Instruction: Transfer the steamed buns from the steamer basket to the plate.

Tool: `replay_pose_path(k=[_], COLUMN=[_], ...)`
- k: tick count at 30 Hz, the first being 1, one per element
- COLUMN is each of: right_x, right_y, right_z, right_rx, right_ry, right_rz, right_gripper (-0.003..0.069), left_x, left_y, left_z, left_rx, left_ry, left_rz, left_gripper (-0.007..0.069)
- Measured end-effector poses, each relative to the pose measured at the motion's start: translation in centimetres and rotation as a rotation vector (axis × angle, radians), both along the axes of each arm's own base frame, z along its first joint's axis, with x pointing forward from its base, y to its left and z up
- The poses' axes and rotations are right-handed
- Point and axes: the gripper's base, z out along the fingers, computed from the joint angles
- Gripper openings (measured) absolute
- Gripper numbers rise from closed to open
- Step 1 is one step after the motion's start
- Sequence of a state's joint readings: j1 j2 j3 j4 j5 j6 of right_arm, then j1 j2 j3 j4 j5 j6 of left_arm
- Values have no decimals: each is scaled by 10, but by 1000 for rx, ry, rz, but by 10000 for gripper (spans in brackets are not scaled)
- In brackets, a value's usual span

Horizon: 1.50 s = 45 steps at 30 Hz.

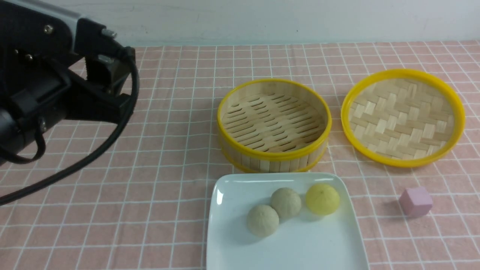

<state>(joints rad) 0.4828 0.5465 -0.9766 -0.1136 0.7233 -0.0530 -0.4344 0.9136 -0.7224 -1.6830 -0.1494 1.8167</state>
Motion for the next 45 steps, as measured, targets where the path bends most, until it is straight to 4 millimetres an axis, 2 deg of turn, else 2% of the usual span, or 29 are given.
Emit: replay_pose_path(k=[10,12,17,18,22,27,32,33,35,38,39,45], right_x=[-1,-6,-35,-52,-82,-108,-108,-104,-100,-81,-80,-56], right_y=[0,-3,-20,-30,-48,-64,-58,-53,-49,-30,-28,-13], right_z=[0,6,26,32,29,4,-20,-30,-38,-73,-75,-123], right_rx=[1,15,64,79,92,50,58,61,67,108,113,151], right_ry=[-3,-28,-159,-221,-257,-121,-26,6,32,113,119,158], right_rz=[-1,-1,-12,-25,-44,-69,-21,1,21,91,96,112], right_gripper=[477,477,477,477,477,477,477,477,477,477,477,477], left_x=[0,0,0,0,0,0,0,0,0,0,0,0], left_y=[3,3,3,3,4,4,4,4,4,3,3,3], left_z=[4,4,4,4,3,3,3,3,3,3,3,3], left_rx=[-11,-13,-14,-14,-15,-15,-15,-15,-15,-15,-15,-16], left_ry=[-5,-5,-3,-3,-3,-3,-3,-3,-3,-3,-3,-2], left_rz=[27,28,36,37,39,39,39,39,39,38,38,38], left_gripper=[381,360,337,334,333,333,333,333,333,333,333,333])
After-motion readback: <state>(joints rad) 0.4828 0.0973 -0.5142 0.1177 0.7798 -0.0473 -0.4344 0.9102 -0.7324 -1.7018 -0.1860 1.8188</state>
